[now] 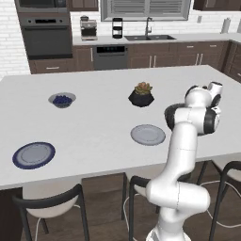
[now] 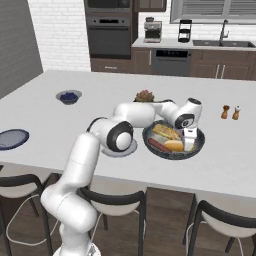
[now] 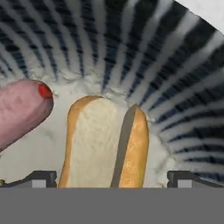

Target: Place one bun and one sausage from the bowl on each plate.

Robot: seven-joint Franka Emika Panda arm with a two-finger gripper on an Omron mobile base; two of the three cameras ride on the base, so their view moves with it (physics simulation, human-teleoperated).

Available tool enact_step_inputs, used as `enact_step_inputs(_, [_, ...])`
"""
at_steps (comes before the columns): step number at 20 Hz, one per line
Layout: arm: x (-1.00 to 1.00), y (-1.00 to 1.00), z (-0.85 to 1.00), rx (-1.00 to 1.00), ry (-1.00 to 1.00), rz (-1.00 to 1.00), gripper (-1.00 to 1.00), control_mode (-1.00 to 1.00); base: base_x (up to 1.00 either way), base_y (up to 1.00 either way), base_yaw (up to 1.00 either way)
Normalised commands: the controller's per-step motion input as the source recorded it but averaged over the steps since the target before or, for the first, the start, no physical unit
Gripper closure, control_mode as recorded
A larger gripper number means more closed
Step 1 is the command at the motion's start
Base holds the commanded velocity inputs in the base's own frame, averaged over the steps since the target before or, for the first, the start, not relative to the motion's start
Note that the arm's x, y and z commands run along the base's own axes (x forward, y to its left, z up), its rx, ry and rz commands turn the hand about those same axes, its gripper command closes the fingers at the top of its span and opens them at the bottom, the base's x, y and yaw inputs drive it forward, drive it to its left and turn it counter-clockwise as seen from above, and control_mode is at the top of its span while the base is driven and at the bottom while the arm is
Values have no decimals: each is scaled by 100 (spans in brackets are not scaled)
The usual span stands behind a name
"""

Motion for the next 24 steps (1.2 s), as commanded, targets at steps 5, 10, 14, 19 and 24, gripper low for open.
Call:
enact_step_inputs(5, [59,23,-1,0,0,-7,-100,-100,0,0,0])
enact_step_inputs(10, [12,10,-52,-2,13,-1,-100,-100,0,0,0])
enact_step_inputs(14, [0,0,-51,-2,9,0,100,-100,0,0,0])
enact_step_inputs(19, [-95,8,15,0,-20,0,100,-100,0,0,0])
enact_step_inputs(24, [-100,68,76,-5,-37,1,100,-100,0,0,0])
